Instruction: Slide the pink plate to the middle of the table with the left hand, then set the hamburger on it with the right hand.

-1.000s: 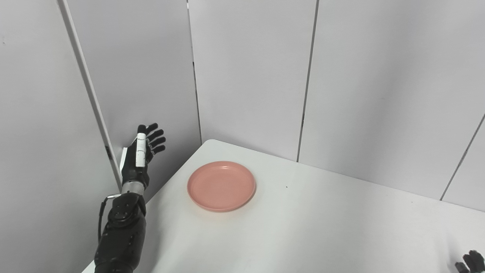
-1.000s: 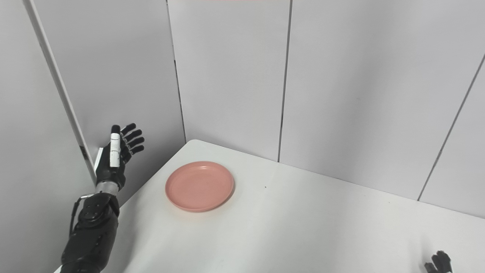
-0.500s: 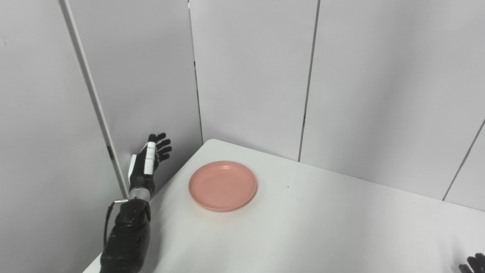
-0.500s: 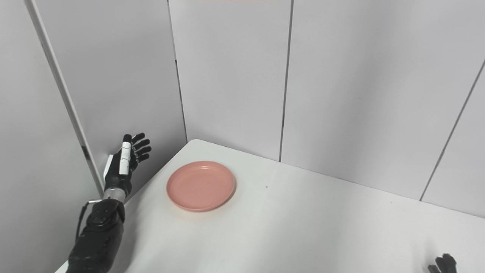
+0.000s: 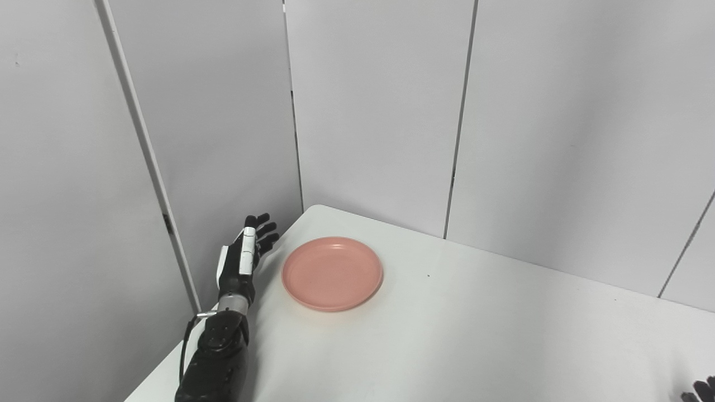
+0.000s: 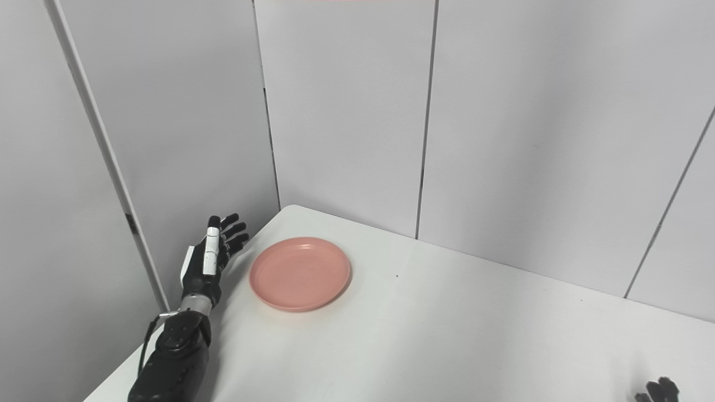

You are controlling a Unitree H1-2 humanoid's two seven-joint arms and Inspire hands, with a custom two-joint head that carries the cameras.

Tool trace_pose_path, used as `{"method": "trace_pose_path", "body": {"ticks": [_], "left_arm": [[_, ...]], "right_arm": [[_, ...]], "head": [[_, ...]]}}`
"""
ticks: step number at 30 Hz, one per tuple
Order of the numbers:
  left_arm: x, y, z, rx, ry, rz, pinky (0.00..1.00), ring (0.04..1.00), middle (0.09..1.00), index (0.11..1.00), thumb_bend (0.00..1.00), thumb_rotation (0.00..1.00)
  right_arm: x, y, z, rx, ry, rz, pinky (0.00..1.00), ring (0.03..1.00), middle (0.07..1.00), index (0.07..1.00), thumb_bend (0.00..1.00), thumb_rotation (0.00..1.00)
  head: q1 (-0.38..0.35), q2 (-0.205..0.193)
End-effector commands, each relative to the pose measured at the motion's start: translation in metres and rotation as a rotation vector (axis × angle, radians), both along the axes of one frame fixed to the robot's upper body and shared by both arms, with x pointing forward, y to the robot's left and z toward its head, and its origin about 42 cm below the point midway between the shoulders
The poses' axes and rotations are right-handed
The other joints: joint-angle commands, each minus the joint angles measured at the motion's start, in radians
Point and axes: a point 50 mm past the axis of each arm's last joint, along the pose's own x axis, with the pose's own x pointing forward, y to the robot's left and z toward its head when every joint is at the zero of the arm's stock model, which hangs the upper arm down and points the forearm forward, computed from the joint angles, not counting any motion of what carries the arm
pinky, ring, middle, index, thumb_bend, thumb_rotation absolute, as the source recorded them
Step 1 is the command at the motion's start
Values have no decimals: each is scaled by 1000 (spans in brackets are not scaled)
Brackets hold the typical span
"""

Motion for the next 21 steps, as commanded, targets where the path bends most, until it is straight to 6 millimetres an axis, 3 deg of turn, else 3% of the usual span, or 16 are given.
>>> {"method": "trace_pose_path", "body": {"ticks": [1, 21], "left_arm": [[12, 1, 27, 43, -101, 2, 860, 776, 794, 776, 898, 1000], [26, -28, 22, 38, -92, -74, 865, 788, 806, 787, 860, 1000]], "right_arm": [[-3, 1, 4, 6, -23, 2, 1000, 1000, 1000, 1000, 441, 821], [-7, 0, 6, -2, -11, -1, 1000, 1000, 1000, 1000, 464, 805]], "head": [[1, 0], [-2, 14]]}}
